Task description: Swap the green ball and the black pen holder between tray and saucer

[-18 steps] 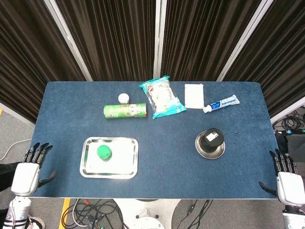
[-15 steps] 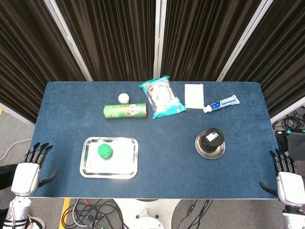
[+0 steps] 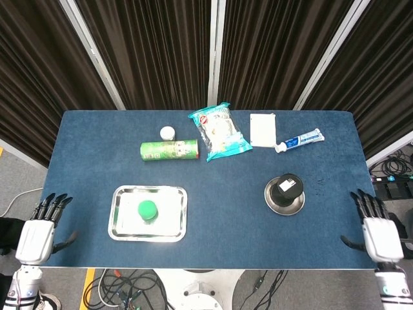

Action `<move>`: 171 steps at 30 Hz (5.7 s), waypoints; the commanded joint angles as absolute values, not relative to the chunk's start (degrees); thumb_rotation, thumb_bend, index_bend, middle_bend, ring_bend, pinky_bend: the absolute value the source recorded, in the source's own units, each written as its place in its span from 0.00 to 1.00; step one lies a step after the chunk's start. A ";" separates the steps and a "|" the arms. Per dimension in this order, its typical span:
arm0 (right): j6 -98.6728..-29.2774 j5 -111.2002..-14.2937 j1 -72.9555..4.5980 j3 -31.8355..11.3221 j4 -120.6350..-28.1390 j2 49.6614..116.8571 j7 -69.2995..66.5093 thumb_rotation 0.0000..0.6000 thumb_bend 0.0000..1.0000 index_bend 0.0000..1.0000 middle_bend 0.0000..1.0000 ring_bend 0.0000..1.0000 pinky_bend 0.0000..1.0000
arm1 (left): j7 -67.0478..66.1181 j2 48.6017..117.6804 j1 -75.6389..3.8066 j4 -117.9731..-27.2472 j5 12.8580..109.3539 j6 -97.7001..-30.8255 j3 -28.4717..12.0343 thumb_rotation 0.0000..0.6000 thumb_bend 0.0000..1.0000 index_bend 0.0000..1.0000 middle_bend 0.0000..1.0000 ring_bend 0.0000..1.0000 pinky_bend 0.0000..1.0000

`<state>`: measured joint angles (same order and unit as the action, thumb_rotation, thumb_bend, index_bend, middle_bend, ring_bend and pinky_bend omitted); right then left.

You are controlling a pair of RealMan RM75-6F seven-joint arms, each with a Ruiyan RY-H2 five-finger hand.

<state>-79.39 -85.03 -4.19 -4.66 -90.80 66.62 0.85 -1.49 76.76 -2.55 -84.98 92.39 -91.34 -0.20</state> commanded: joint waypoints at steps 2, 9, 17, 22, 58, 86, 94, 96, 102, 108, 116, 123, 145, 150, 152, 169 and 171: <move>-66.56 -80.05 -14.30 -9.46 -97.97 61.87 7.15 1.00 0.01 0.00 0.00 0.00 0.00 | -1.11 77.21 -2.51 -84.22 92.17 -91.33 -0.27 1.00 0.17 0.14 0.11 0.05 0.16; -57.11 -72.60 -23.56 -12.86 -98.09 65.30 14.70 1.00 0.01 0.00 0.00 0.00 0.00 | 0.38 77.90 -2.35 -82.52 92.09 -91.62 -0.26 1.00 0.17 0.14 0.11 0.05 0.16; -51.45 -64.58 -29.65 -12.58 -98.05 68.37 21.22 1.00 0.01 0.00 0.00 0.00 0.00 | 1.65 78.07 -2.32 -81.26 91.85 -91.16 0.00 1.00 0.17 0.14 0.11 0.05 0.16; -50.35 -60.41 -31.95 -12.31 -97.44 69.23 23.43 1.00 0.01 0.00 0.00 0.00 0.00 | 1.99 77.93 -2.27 -81.08 91.95 -91.32 0.05 1.00 0.17 0.14 0.11 0.05 0.16; -56.23 -59.46 -37.66 -12.85 -100.00 70.27 21.26 1.00 0.14 0.22 0.32 0.25 0.55 | 3.77 78.12 -2.08 -79.99 91.47 -90.94 0.24 1.00 0.17 0.15 0.11 0.05 0.16; -47.60 -53.27 -53.67 -14.43 -81.54 92.96 24.77 1.00 0.03 0.02 0.15 0.05 0.27 | 5.24 77.84 -1.80 -78.70 91.44 -91.66 -0.02 1.00 0.17 0.15 0.11 0.05 0.16; -50.03 -56.24 -51.34 -14.21 -86.40 88.60 20.92 1.00 0.00 0.00 0.00 0.00 0.11 | 4.12 77.66 -2.52 -79.76 92.13 -91.25 -0.13 1.00 0.17 0.15 0.11 0.05 0.16; -52.77 -58.35 -49.31 -14.36 -89.87 85.75 19.00 1.00 0.00 0.00 0.00 0.00 0.11 | 3.32 77.30 -3.24 -80.75 92.79 -90.88 -0.30 1.00 0.17 0.15 0.11 0.05 0.16; -62.85 -66.08 -40.26 -13.78 -100.72 72.42 12.35 1.00 0.00 0.00 0.00 0.00 0.10 | -1.43 75.70 -7.74 -85.89 95.27 -85.35 -0.28 1.00 0.17 0.15 0.11 0.05 0.18; -70.92 -71.42 -31.15 -11.97 -105.77 60.99 5.37 1.00 0.00 0.00 0.01 0.00 0.10 | -2.46 75.99 -12.63 -88.77 95.37 -79.34 -1.54 1.00 0.17 0.15 0.11 0.05 0.20; -79.84 -77.52 -20.86 -6.89 -106.40 57.10 -0.58 1.00 0.00 0.00 0.01 0.00 0.10 | -1.74 77.43 -19.39 -89.35 92.44 -70.20 -3.75 1.00 0.17 0.15 0.11 0.05 0.22; -85.28 -81.84 -15.16 -3.68 -105.62 58.95 -1.59 1.00 0.00 0.00 0.01 0.00 0.10 | -2.50 79.07 -21.87 -88.94 90.03 -65.36 -2.93 1.00 0.17 0.15 0.13 0.05 0.26; -84.12 -81.72 -12.44 -5.36 -101.53 60.31 -5.28 1.00 0.00 0.00 0.01 0.00 0.10 | -3.42 86.34 -28.21 -82.70 89.02 -59.75 -2.13 1.00 0.21 0.20 0.18 0.11 0.34; -83.79 -81.60 -12.10 -5.80 -100.78 60.36 -6.22 1.00 0.00 0.00 0.01 0.00 0.10 | -2.97 87.67 -29.23 -80.76 89.02 -59.82 -2.30 1.00 0.27 0.29 0.27 0.22 0.48; -83.56 -81.47 -11.97 -5.91 -100.47 60.43 -6.33 1.00 0.00 0.00 0.01 0.00 0.10 | -2.88 88.01 -29.59 -80.27 89.13 -59.93 -2.29 1.00 0.28 0.32 0.30 0.24 0.51; -83.62 -81.66 -10.93 -7.07 -99.60 60.39 -7.53 1.00 0.00 0.00 0.01 0.00 0.10 | -3.65 86.74 -30.45 -84.01 90.98 -63.38 -1.48 1.00 0.35 0.41 0.41 0.36 0.63; -83.57 -81.63 -10.89 -7.27 -99.64 60.27 -7.58 1.00 0.00 0.00 0.01 0.00 0.10 | -4.59 85.82 -30.68 -87.07 92.19 -63.84 -1.00 1.00 0.35 0.41 0.42 0.36 0.64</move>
